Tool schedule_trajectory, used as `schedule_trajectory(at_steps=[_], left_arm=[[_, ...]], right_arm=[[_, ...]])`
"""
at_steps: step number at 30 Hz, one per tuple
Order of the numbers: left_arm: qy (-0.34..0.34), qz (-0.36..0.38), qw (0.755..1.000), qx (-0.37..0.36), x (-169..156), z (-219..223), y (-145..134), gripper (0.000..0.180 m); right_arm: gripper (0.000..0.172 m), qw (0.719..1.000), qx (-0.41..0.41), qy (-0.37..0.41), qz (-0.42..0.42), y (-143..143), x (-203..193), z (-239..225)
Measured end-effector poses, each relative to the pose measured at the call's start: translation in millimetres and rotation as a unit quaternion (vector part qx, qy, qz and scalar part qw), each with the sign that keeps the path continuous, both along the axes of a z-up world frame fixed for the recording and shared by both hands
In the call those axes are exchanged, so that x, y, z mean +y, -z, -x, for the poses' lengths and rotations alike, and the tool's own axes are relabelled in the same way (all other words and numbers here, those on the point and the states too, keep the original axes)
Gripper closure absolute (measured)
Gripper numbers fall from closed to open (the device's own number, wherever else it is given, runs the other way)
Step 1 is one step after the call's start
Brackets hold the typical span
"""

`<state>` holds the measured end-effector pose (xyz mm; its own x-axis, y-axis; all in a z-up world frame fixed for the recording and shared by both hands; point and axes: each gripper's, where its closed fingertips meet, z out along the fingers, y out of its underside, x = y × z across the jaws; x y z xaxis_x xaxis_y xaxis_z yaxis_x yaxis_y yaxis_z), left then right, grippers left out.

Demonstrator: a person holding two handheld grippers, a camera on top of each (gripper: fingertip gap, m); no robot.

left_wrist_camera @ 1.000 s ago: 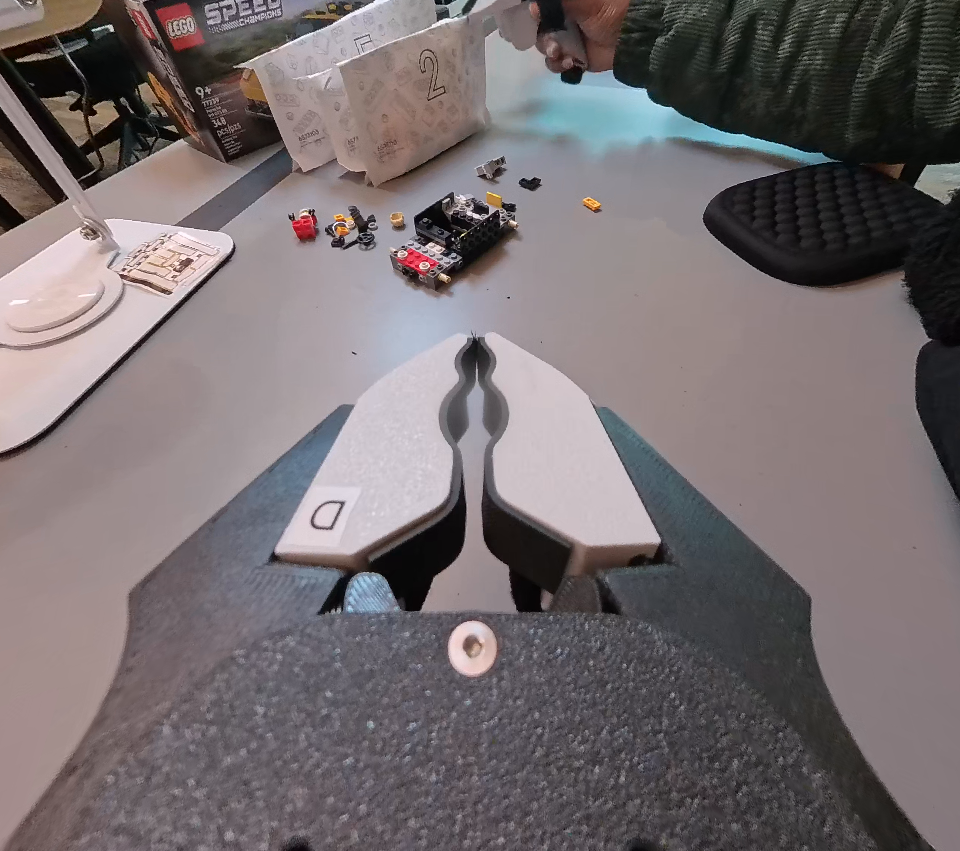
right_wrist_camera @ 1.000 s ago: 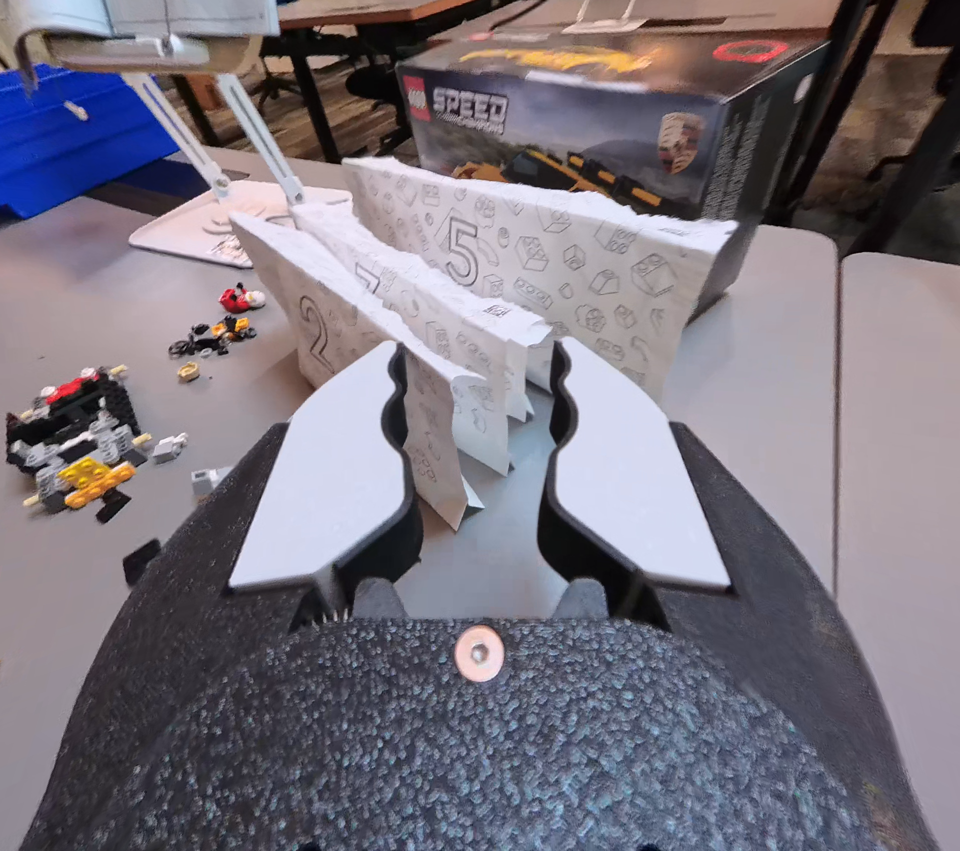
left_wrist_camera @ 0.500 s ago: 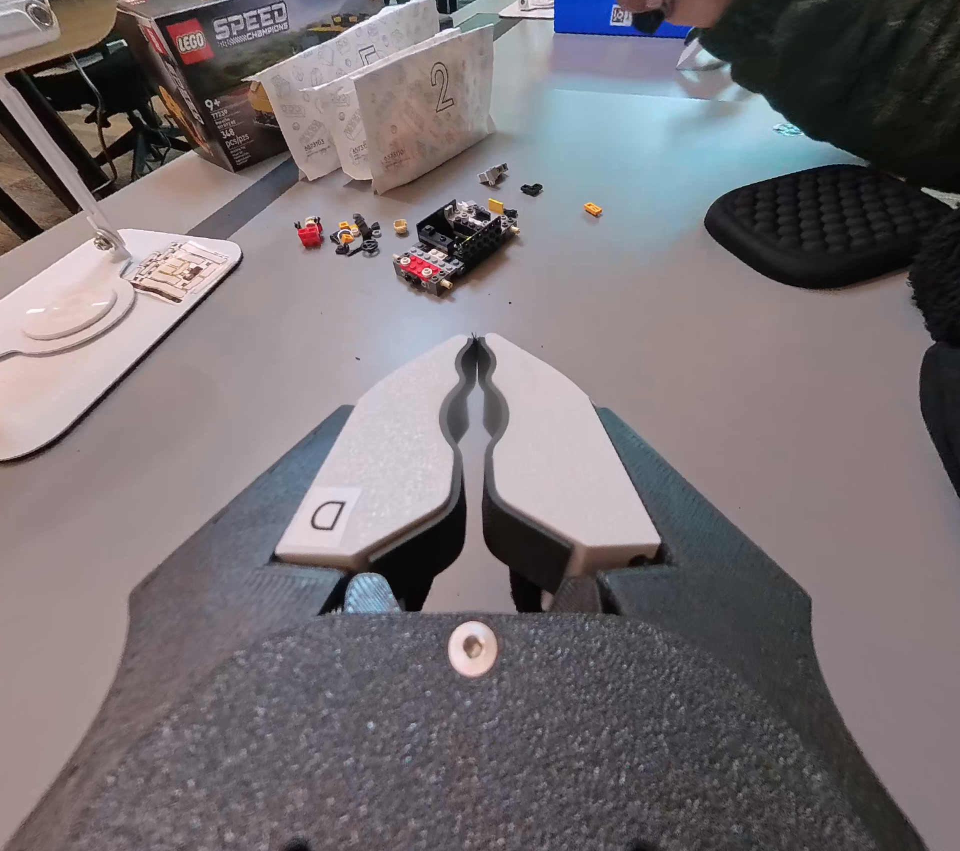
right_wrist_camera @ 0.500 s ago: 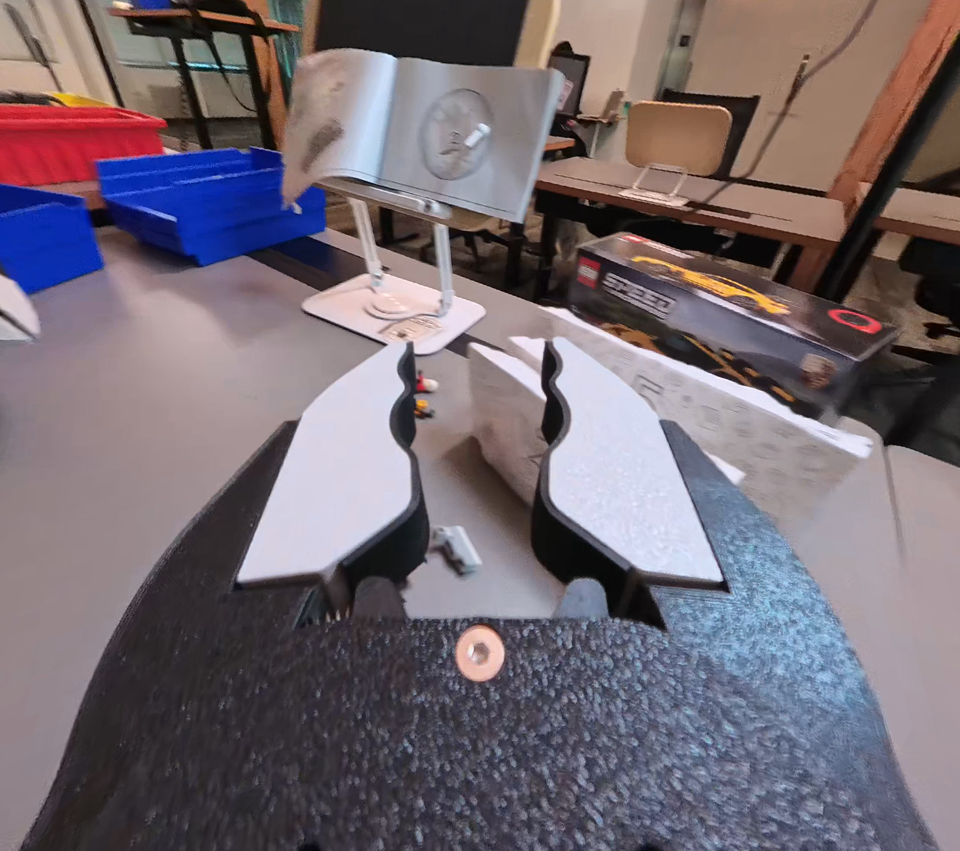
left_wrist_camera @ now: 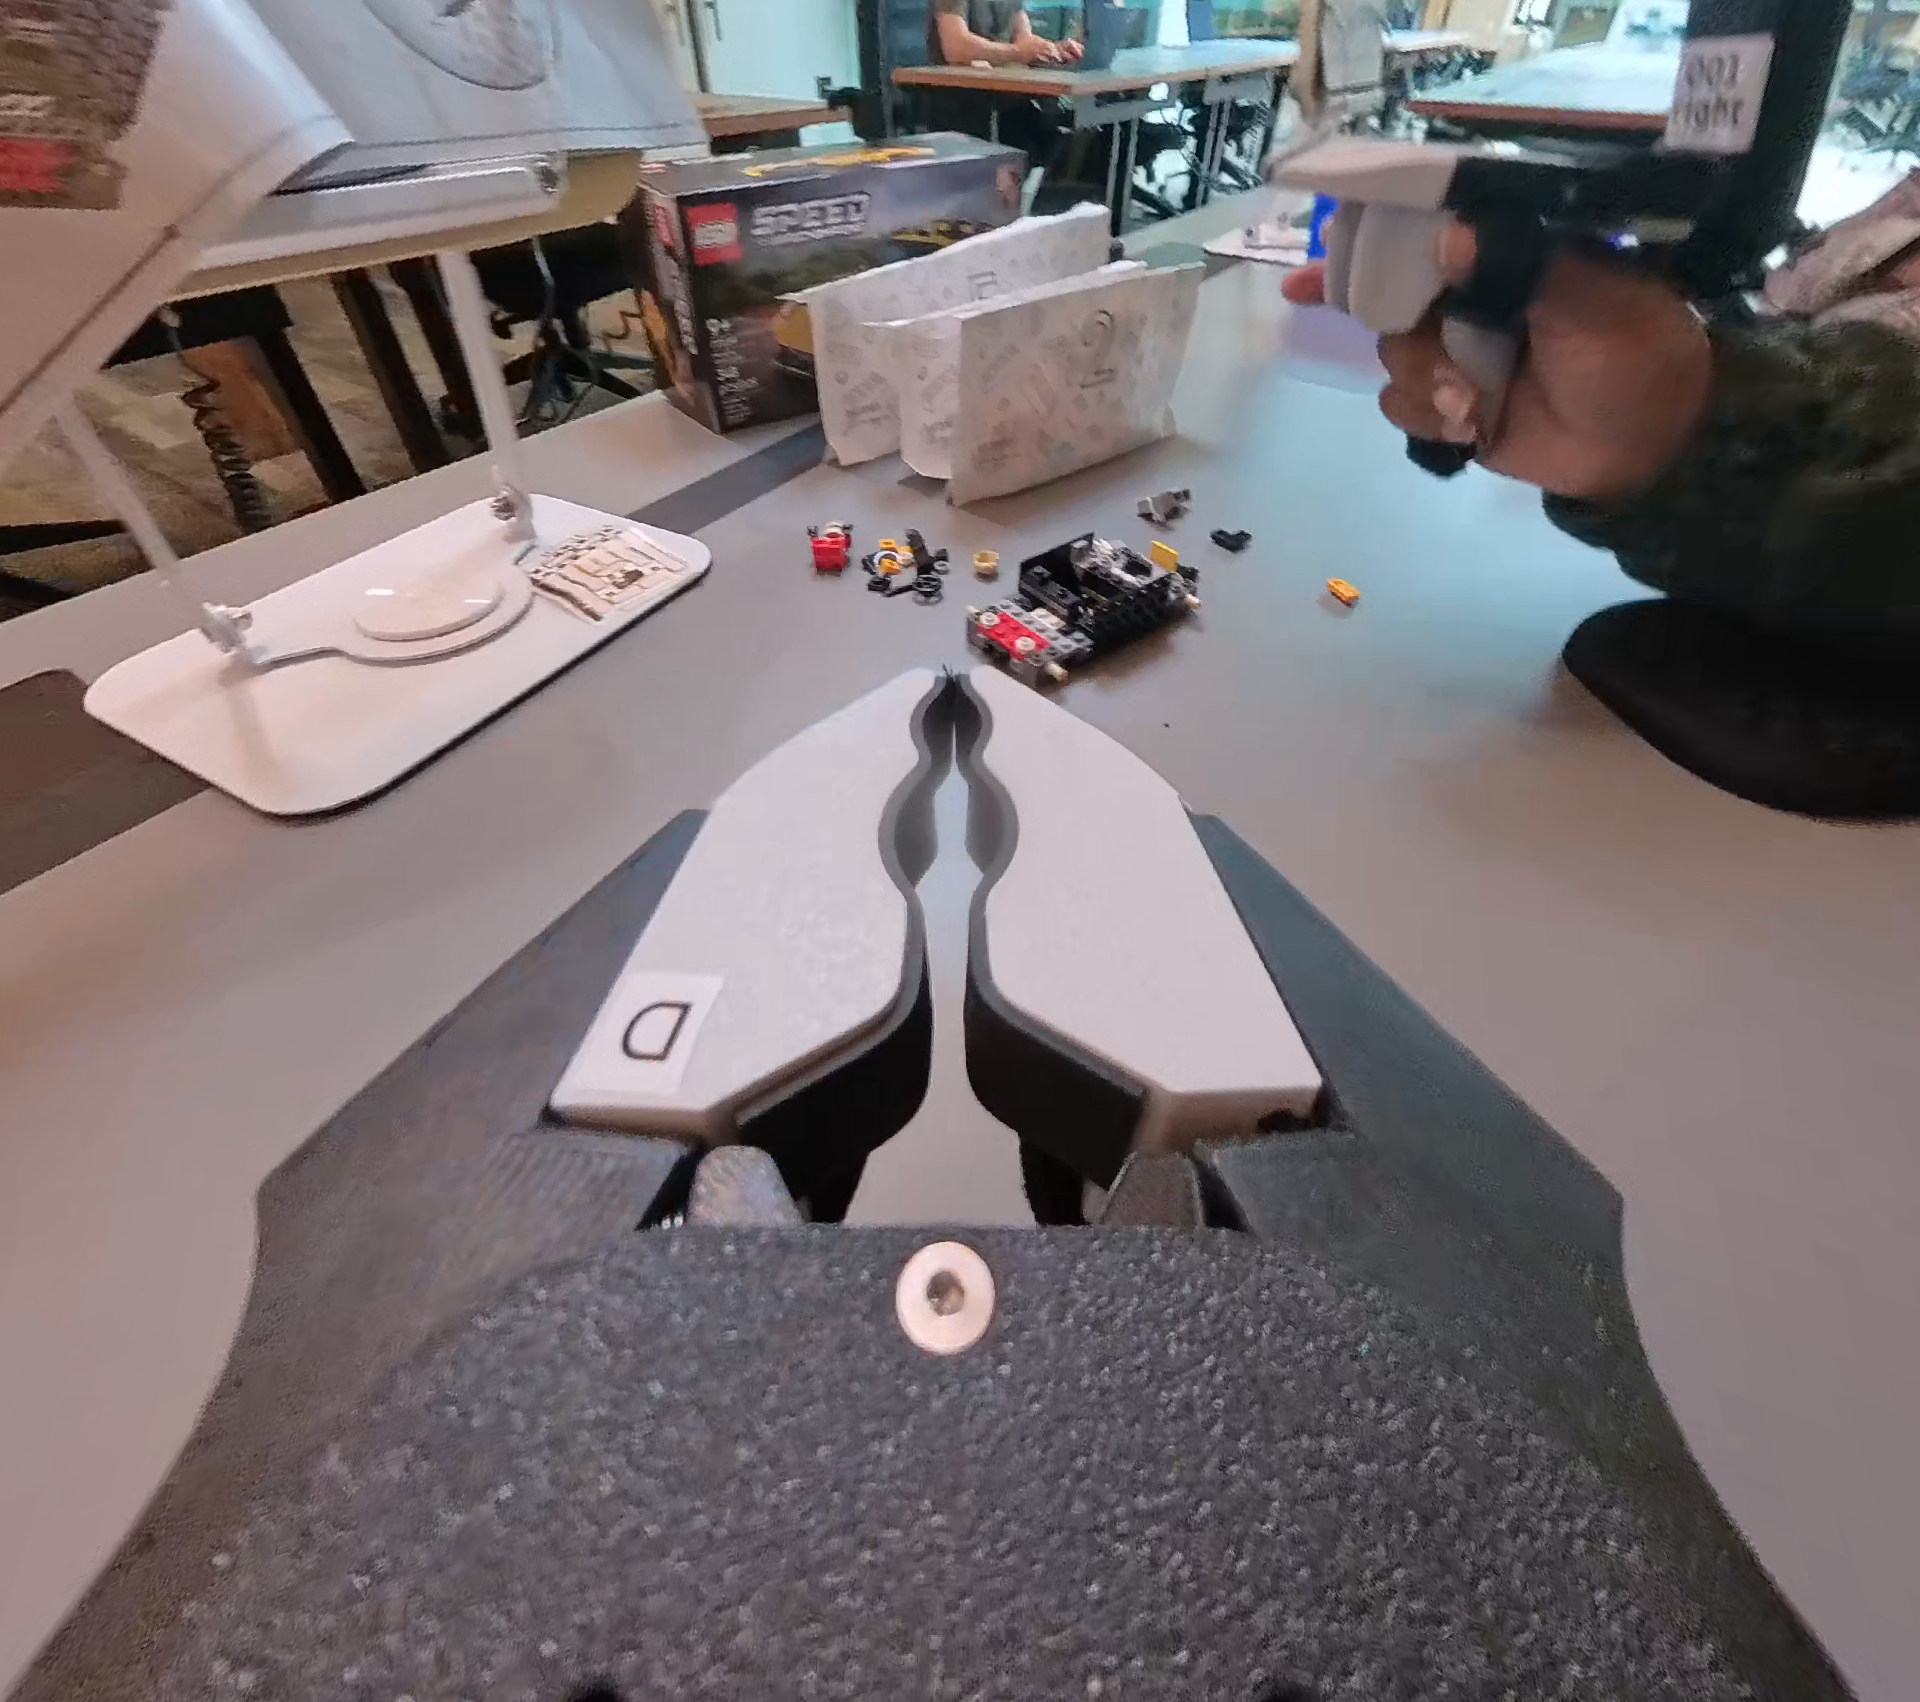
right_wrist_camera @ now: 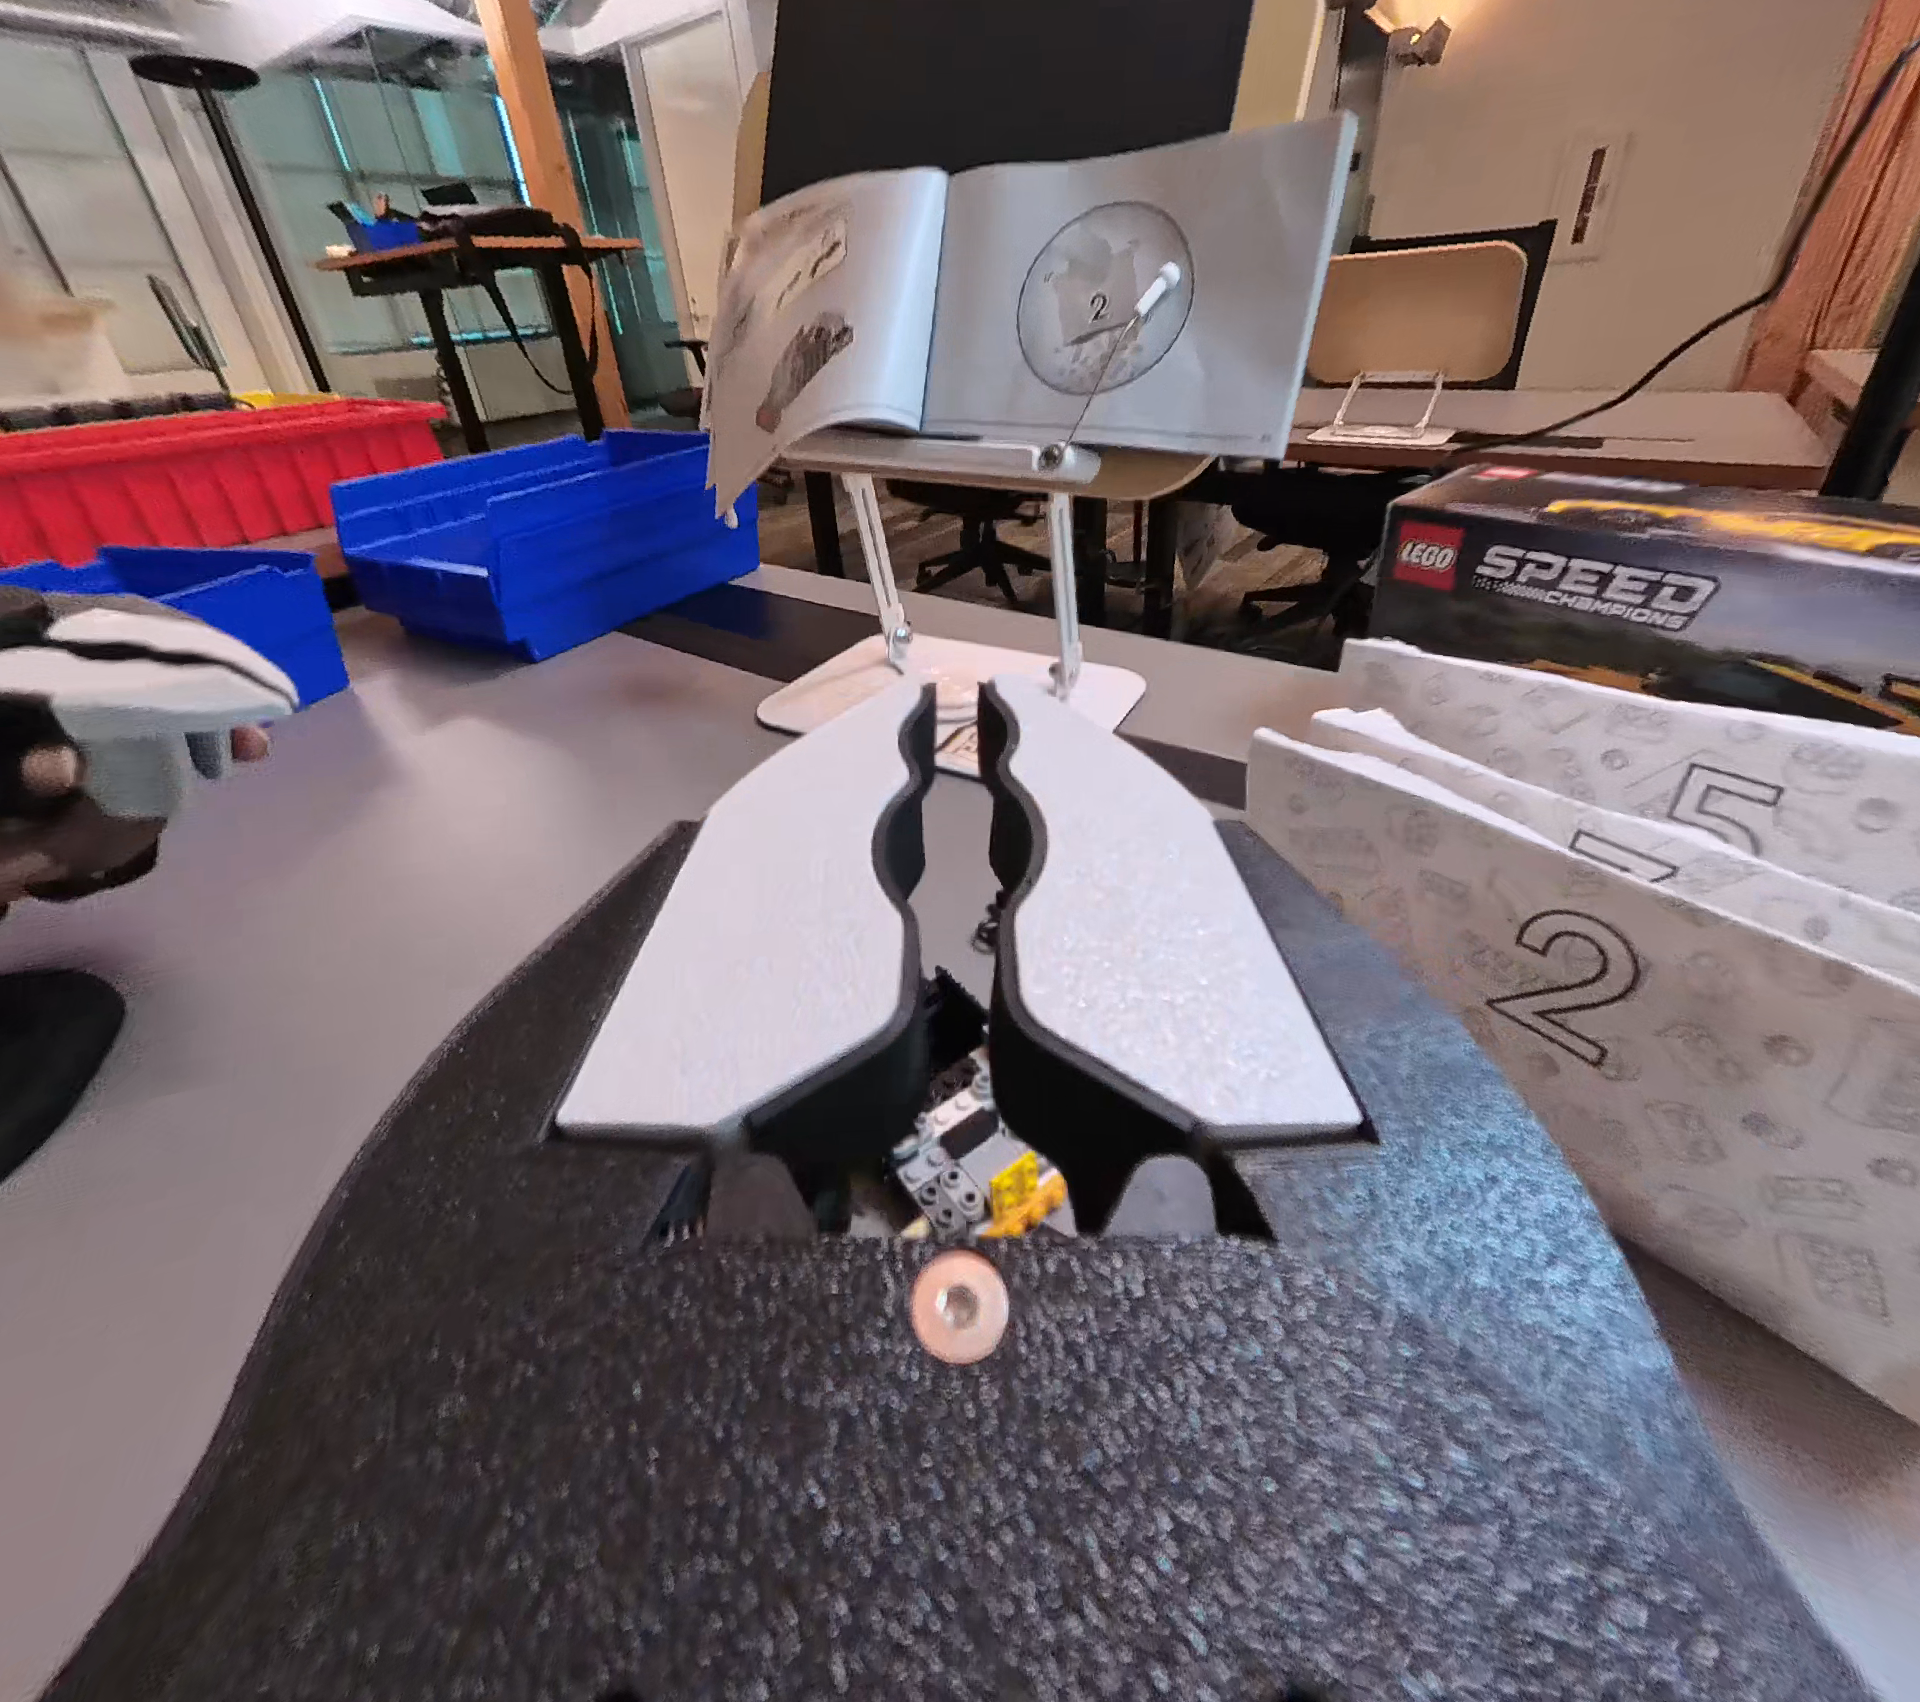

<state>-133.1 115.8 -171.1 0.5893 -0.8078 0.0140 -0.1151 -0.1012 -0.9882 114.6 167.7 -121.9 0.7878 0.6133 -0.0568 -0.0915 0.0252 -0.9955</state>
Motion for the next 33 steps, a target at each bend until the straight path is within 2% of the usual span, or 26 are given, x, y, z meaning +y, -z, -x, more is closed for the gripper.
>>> schedule_trajectory(at_steps=[3,7,13,18,24,28,31,33], left_arm=[[-0.027,0.000,1.000,-0.012,8,10,-1,0.180],[-0.063,-0.013,0.998,-0.016,15,23,-5,0.180],[-0.121,-0.002,0.992,-0.035,34,48,-2,0.177],[-0.188,-0.008,0.982,-0.029,50,79,2,0.171],[-0.311,-0.006,0.949,-0.058,82,147,-6,0.158],[-0.381,-0.002,0.924,-0.045,102,192,-4,0.154],[-0.444,-0.010,0.896,-0.019,117,232,-9,0.154],[-0.491,-0.015,0.871,0.001,128,263,-23,0.155]], right_arm=[[0.172,1.000,-0.015,-0.002,0.003,14,-1,4],[0.172,0.999,-0.046,-0.006,0.007,25,-3,12],[0.172,0.997,-0.076,-0.008,-0.014,25,-10,20],[0.172,0.997,-0.072,-0.006,-0.015,25,-11,13],[0.172,0.997,-0.071,-0.030,-0.007,29,-14,23],[0.172,0.997,-0.074,-0.035,-0.010,28,-17,25],[0.172,0.997,-0.067,-0.040,-0.007,29,-17,25],[0.172,0.997,-0.064,-0.046,0.000,32,-17,26]])
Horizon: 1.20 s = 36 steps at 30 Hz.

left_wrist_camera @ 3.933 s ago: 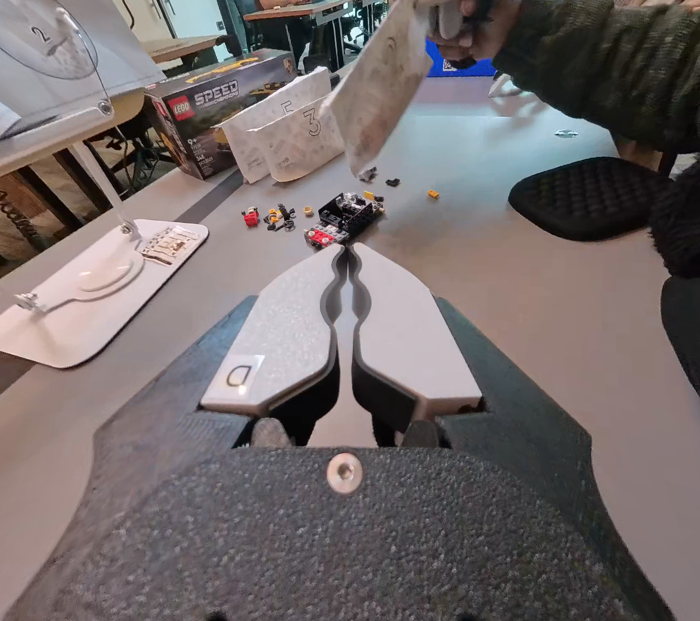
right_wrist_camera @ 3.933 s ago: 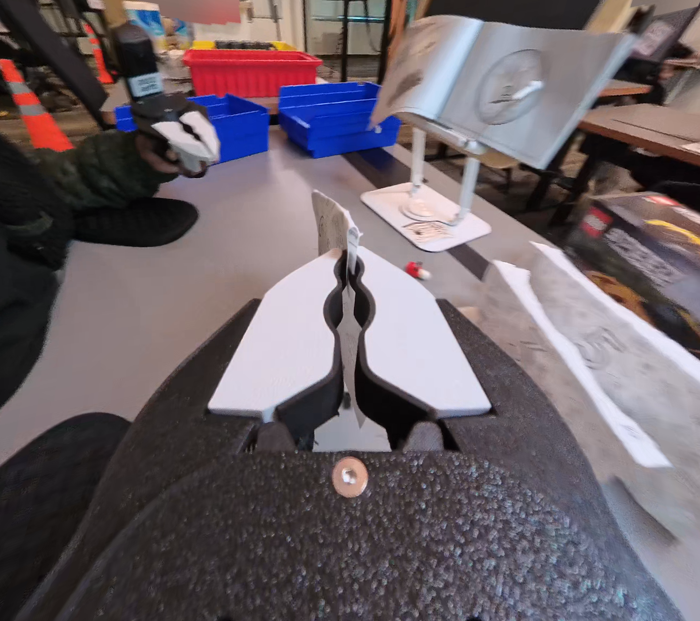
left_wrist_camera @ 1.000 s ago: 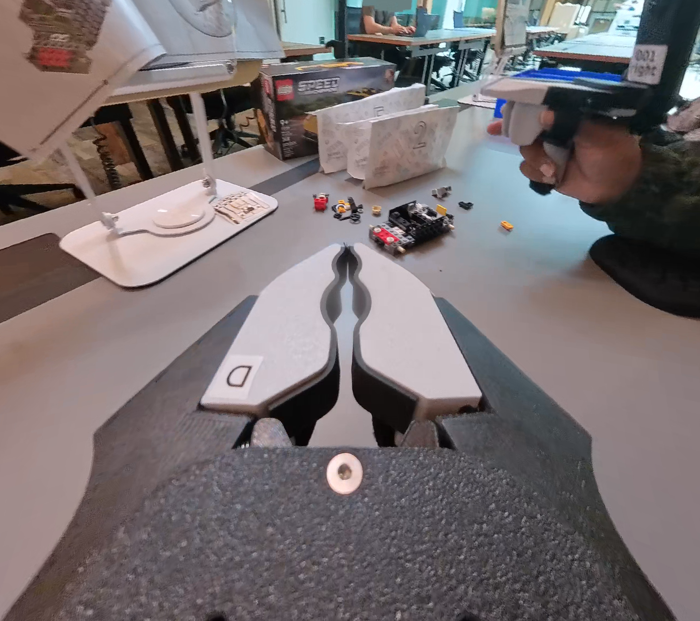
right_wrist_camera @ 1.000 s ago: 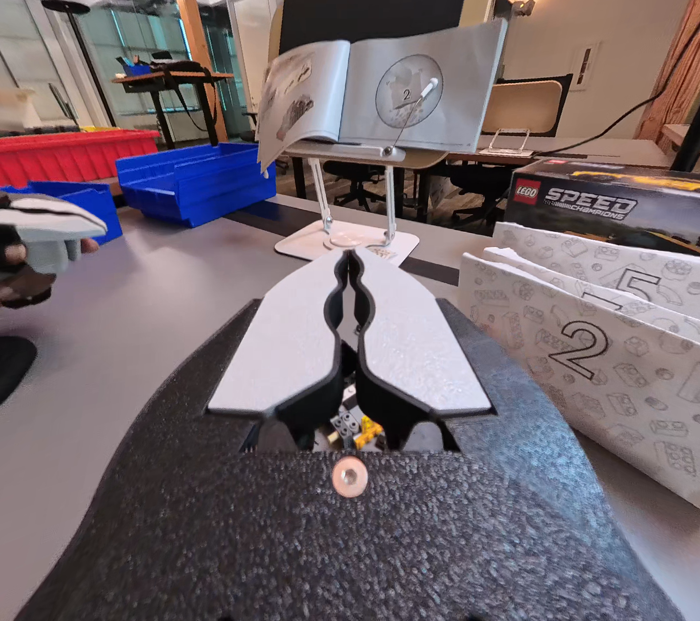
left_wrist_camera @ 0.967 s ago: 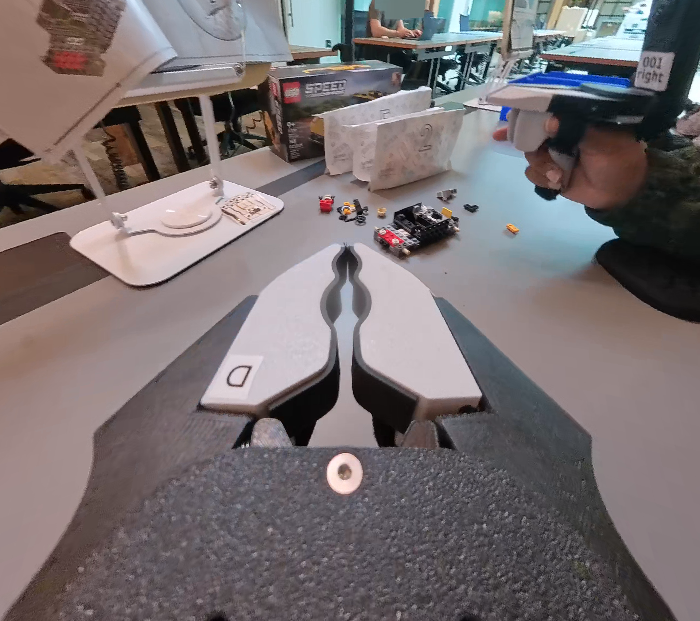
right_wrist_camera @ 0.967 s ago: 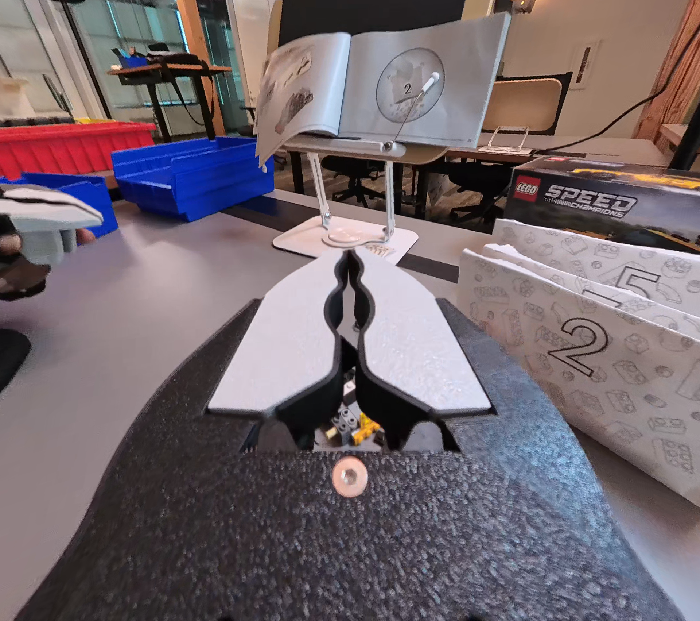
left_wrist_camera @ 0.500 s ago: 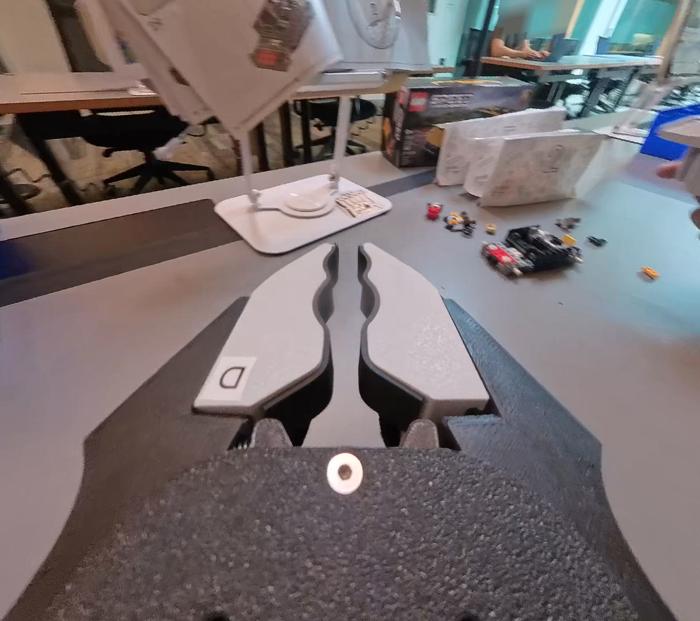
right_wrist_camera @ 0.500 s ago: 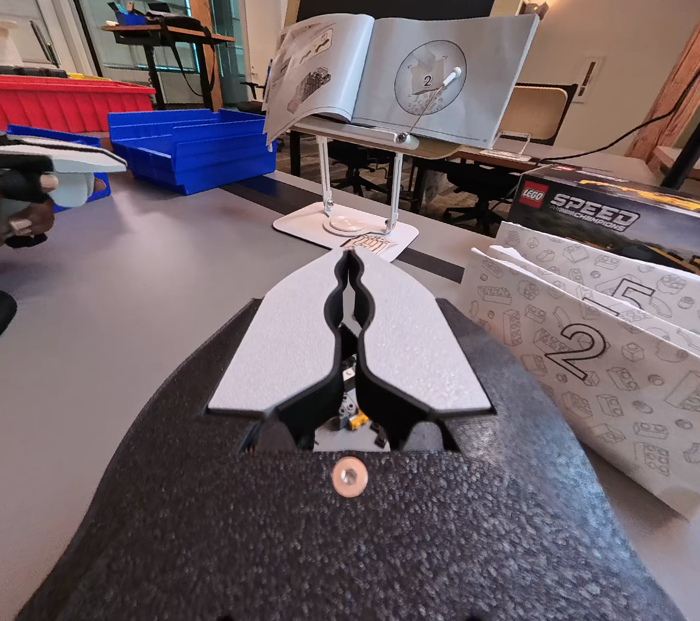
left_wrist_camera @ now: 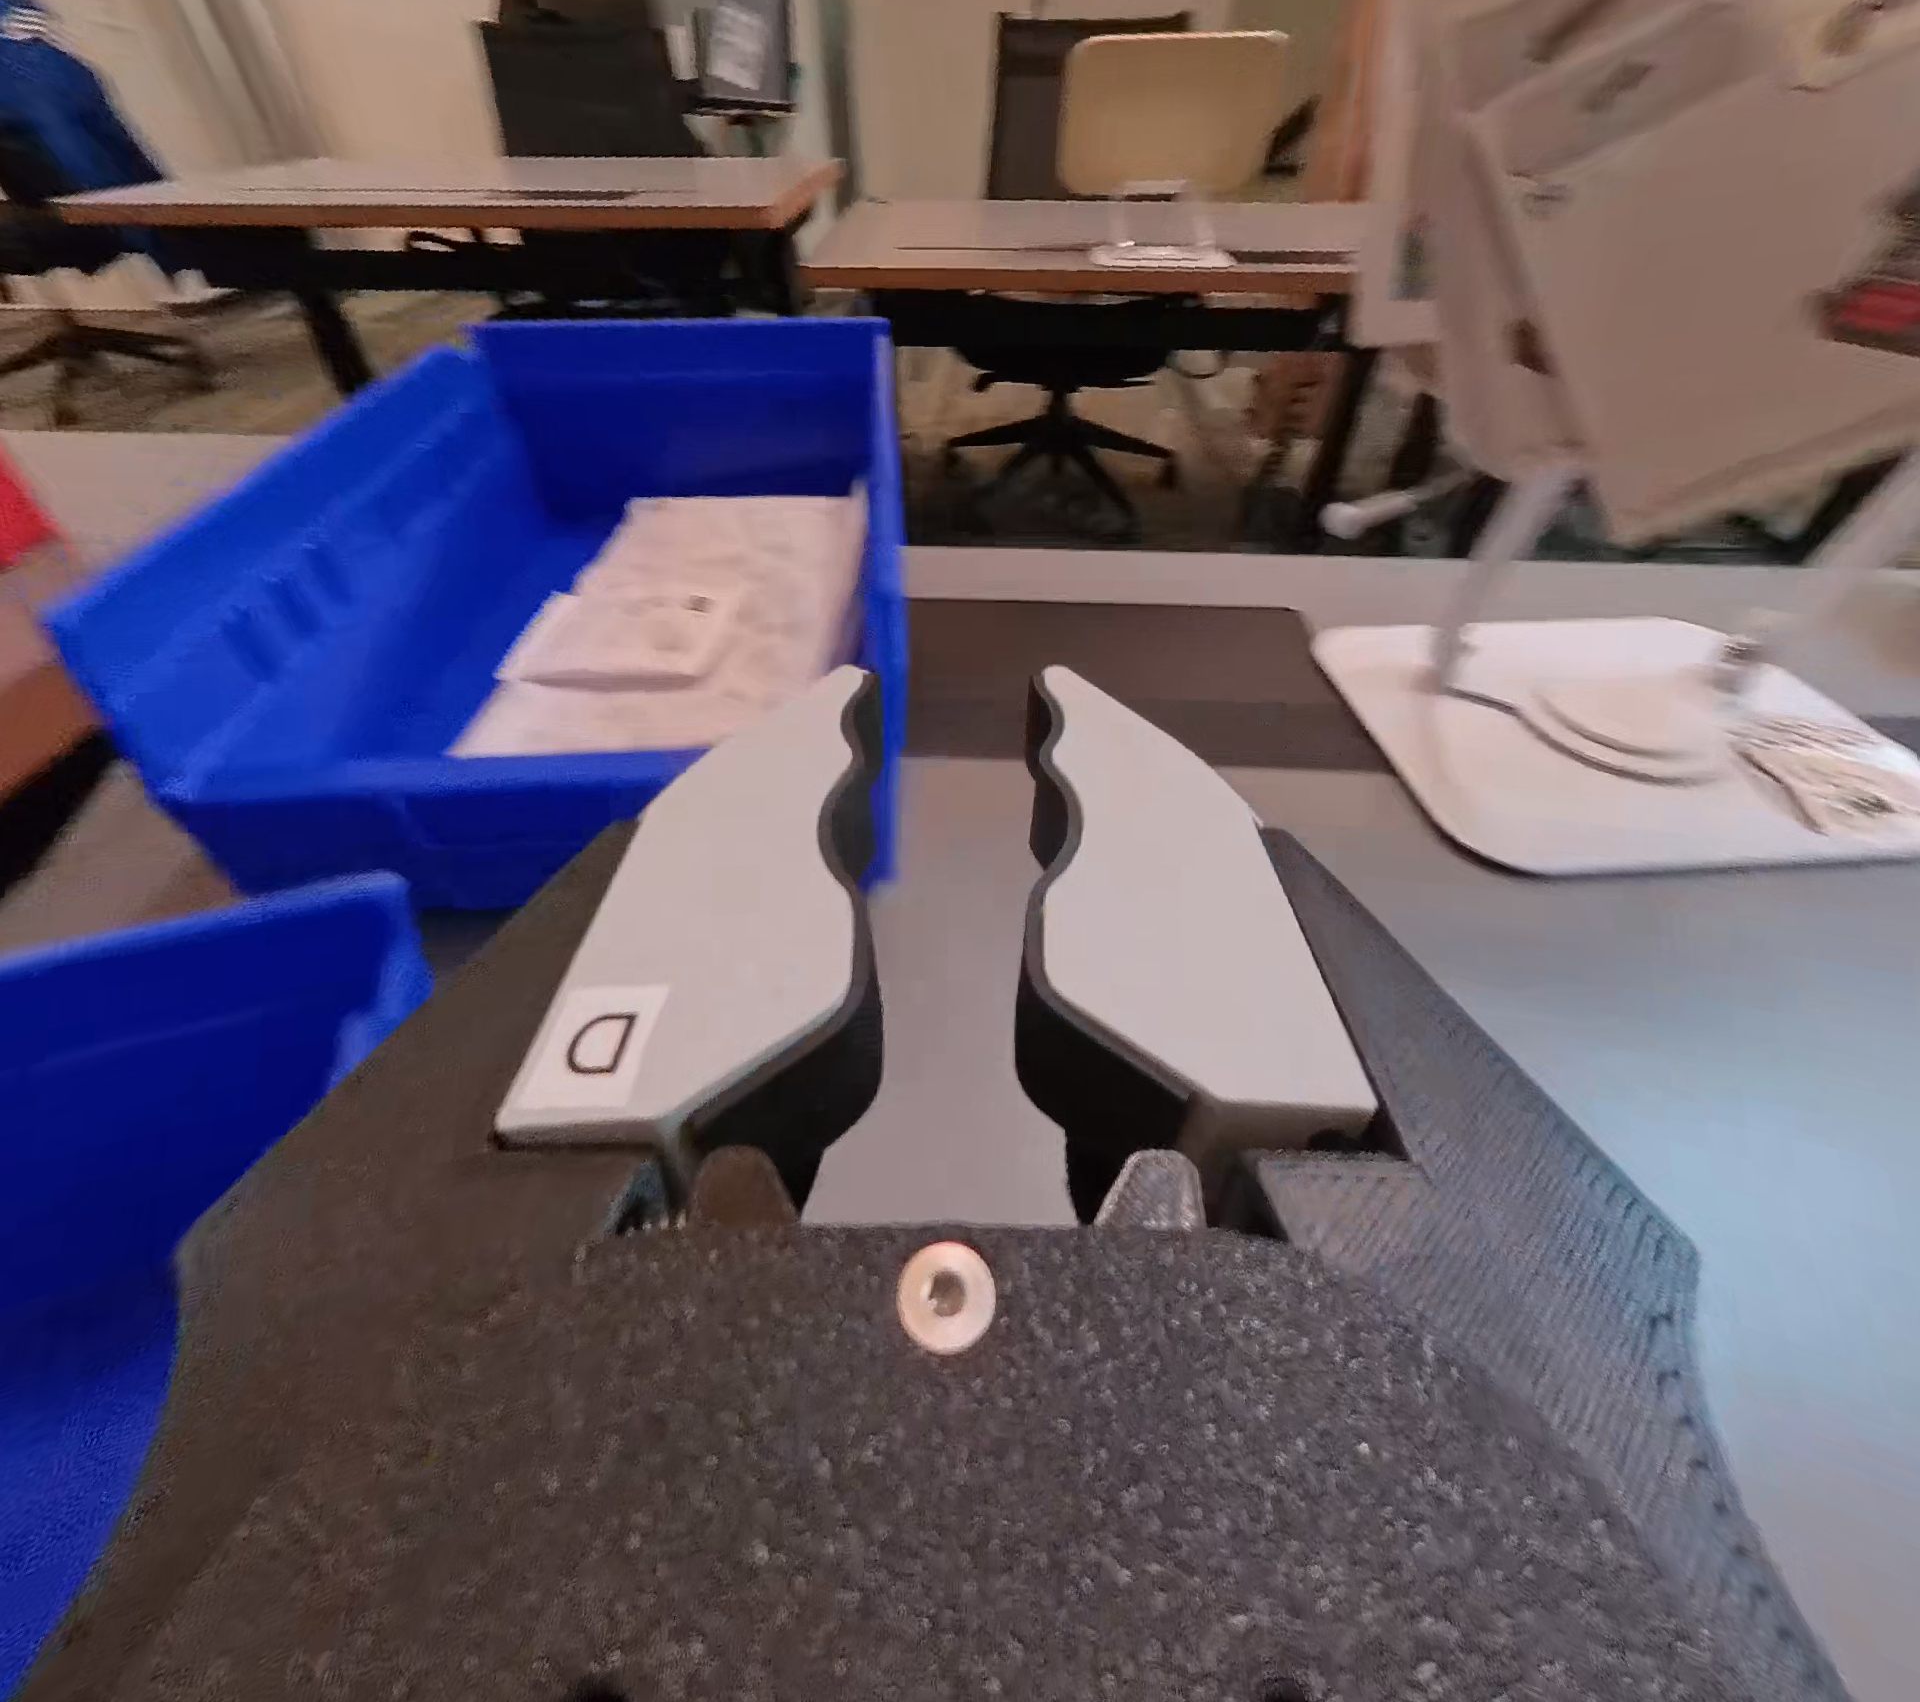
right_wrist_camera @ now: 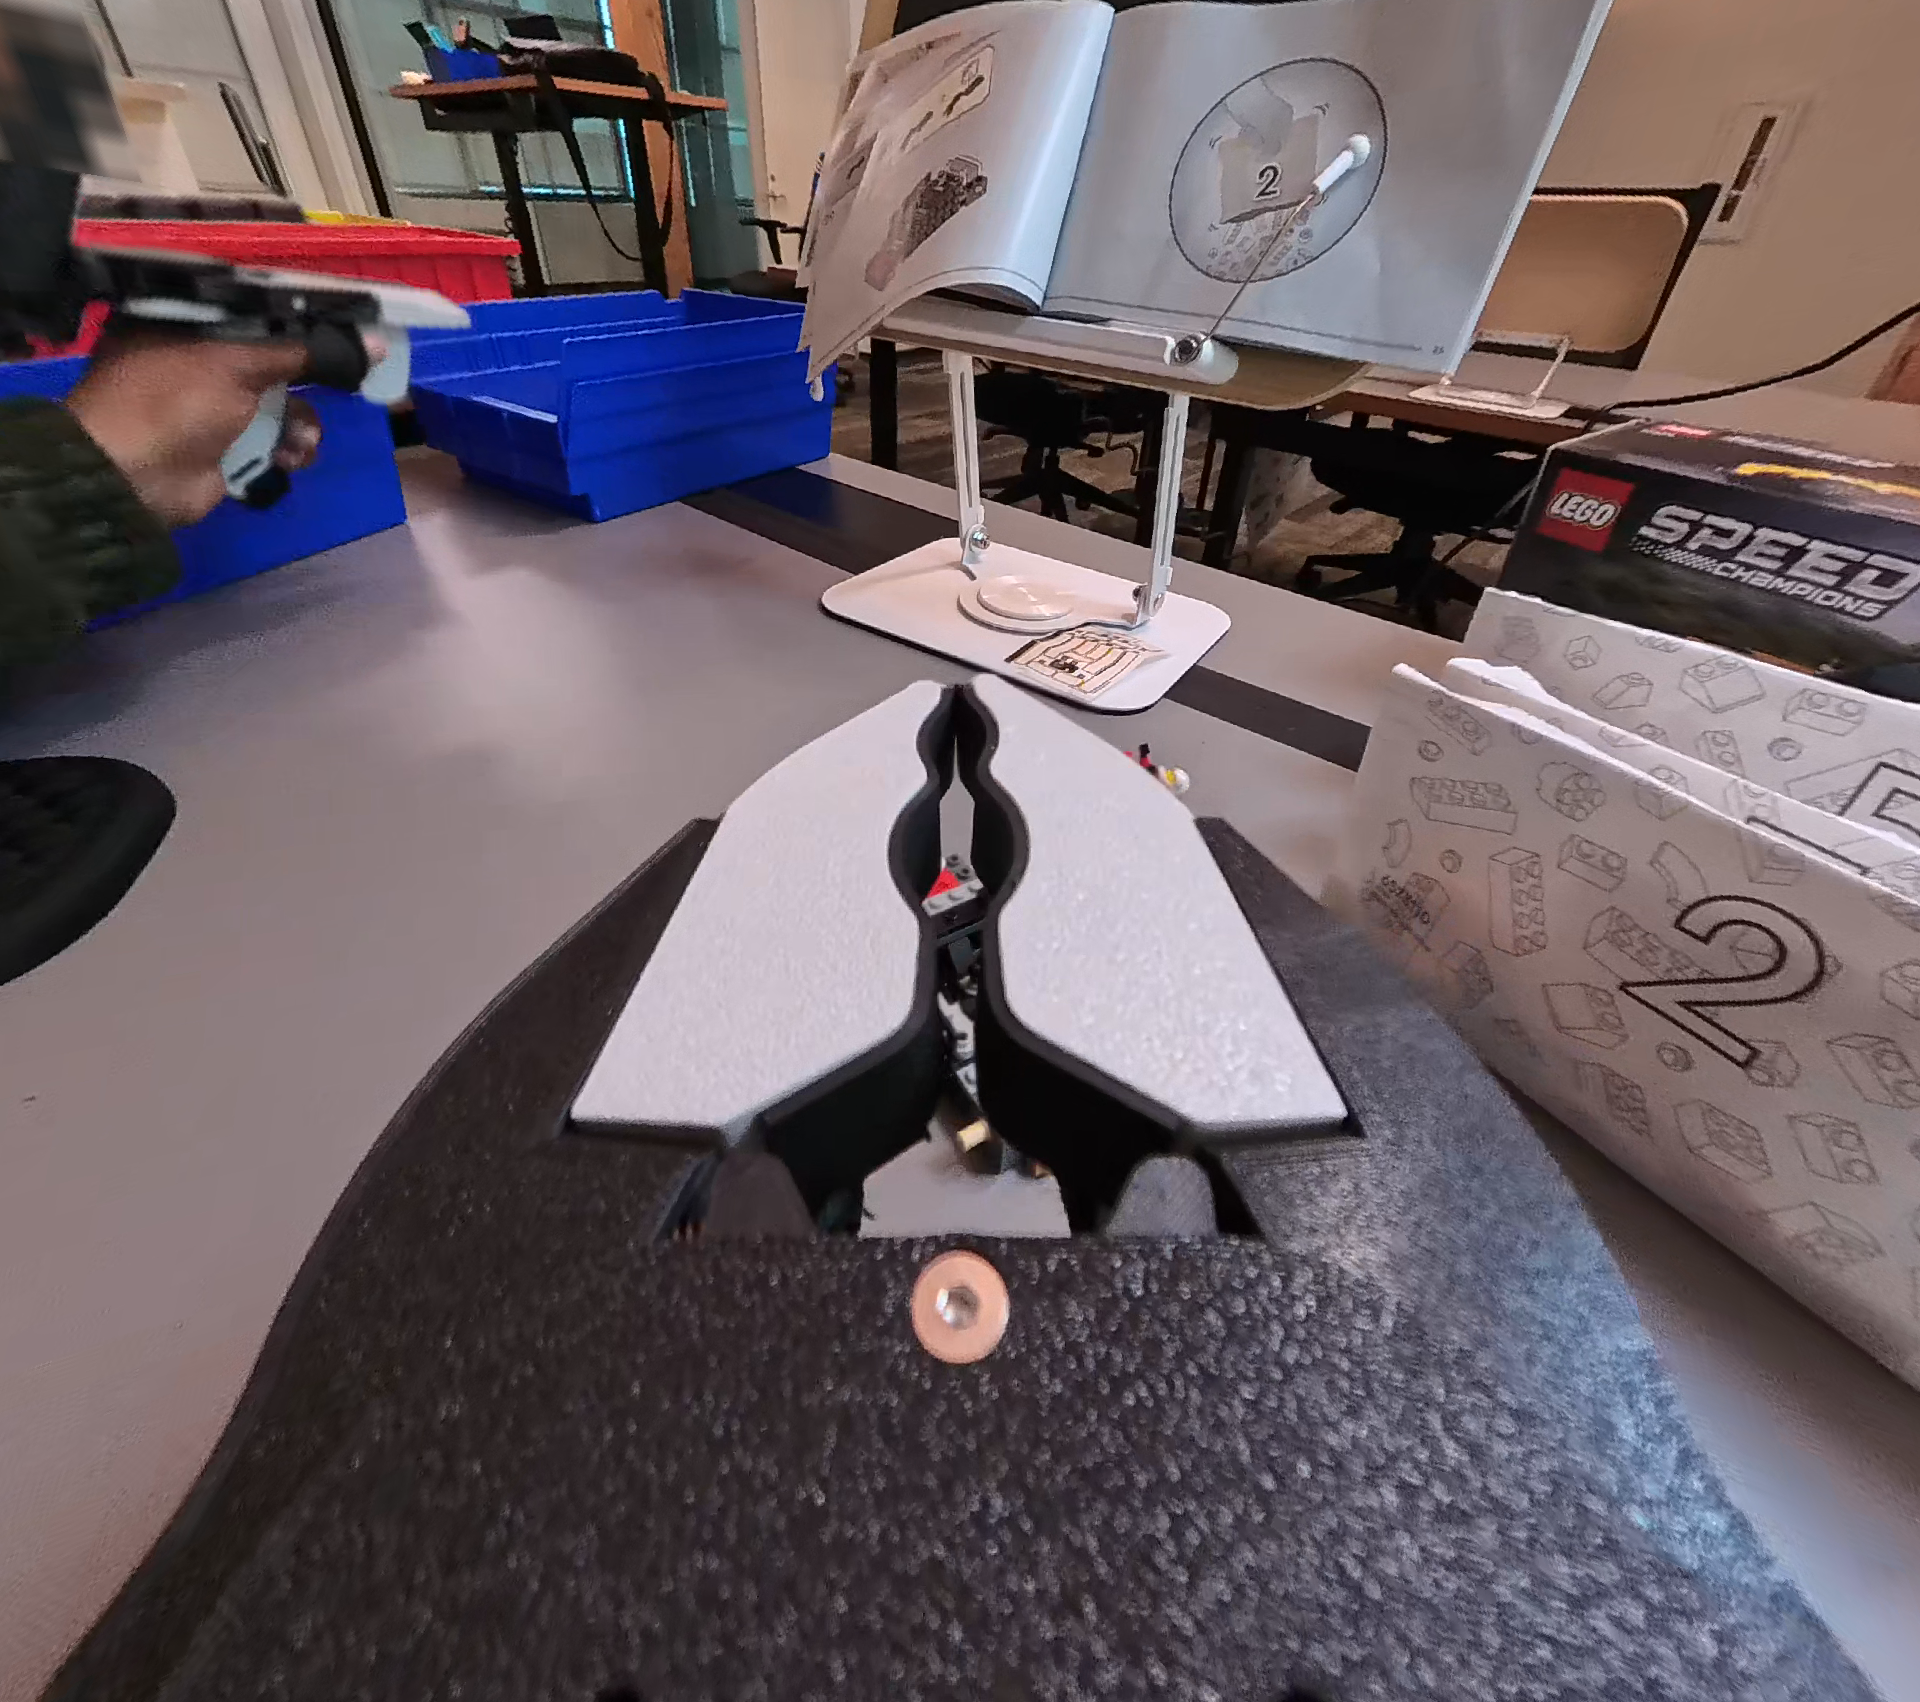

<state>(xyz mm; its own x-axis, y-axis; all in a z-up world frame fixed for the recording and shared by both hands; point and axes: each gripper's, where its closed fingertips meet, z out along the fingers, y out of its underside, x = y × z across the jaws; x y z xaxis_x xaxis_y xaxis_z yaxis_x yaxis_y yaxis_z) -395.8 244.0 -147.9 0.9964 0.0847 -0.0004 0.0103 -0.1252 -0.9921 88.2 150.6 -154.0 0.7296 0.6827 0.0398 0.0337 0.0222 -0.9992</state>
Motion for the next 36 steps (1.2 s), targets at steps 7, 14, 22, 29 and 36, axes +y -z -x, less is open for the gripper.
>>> schedule_trajectory(at_steps=[7,14,22,29,36], left_arm=[[-0.044,0.203,0.975,0.083,73,79,-17,0.153],[0.070,0.415,0.862,0.285,114,120,65,0.144],[0.117,0.469,0.830,0.277,148,131,111,0.141],[0.103,0.489,0.810,0.307,152,147,112,0.177],[0.086,0.440,0.834,0.322,152,144,83,0.180]], right_arm=[[0.172,1.000,-0.007,-0.018,0.008,7,0,5],[0.172,1.000,-0.016,-0.010,0.005,10,4,-1],[0.172,0.999,-0.019,0.004,0.045,31,19,-5],[0.172,0.998,-0.006,0.006,0.069,38,25,-7],[0.172,0.998,0.004,-0.001,0.070,35,23,-7]])
